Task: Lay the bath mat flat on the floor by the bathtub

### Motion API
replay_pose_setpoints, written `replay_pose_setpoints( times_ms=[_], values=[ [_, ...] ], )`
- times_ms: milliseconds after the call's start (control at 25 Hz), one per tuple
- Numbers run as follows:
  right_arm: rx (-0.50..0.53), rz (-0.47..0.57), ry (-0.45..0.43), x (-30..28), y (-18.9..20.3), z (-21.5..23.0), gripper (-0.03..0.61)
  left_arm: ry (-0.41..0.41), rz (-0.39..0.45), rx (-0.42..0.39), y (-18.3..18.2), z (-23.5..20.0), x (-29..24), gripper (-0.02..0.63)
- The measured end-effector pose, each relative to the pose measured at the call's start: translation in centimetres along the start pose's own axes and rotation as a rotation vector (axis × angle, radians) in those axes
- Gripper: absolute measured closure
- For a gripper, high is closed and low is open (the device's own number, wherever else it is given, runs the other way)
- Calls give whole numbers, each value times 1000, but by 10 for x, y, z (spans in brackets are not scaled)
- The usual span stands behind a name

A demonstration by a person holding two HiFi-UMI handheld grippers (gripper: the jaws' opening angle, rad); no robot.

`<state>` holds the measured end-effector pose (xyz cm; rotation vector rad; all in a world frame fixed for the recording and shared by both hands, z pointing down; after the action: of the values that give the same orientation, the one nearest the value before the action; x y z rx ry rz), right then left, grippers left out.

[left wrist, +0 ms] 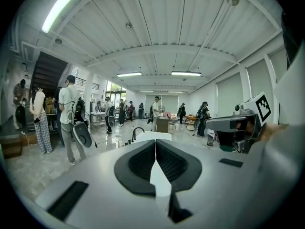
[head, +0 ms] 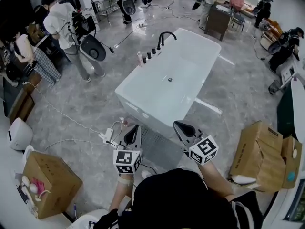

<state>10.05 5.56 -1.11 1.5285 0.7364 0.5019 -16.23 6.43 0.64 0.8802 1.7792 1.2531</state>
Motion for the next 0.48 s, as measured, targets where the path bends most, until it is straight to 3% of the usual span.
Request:
replay_pose_setpoints(
  times_ms=[480],
  values=[
    [-7, -7, -8, 15, 6, 6, 554, -23, -23, -5, 7, 13, 2, 594]
  ],
)
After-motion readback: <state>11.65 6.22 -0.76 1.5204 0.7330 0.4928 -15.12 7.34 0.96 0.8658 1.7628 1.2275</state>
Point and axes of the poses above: the fingertips, and each gripper's own axes: x backward along the fingers, z to its right, y out of its underside, the point moved 10 cm from there along x, backward along the fingers, and after that the axes turned 10 degrees about x, right-handed, at the moved point
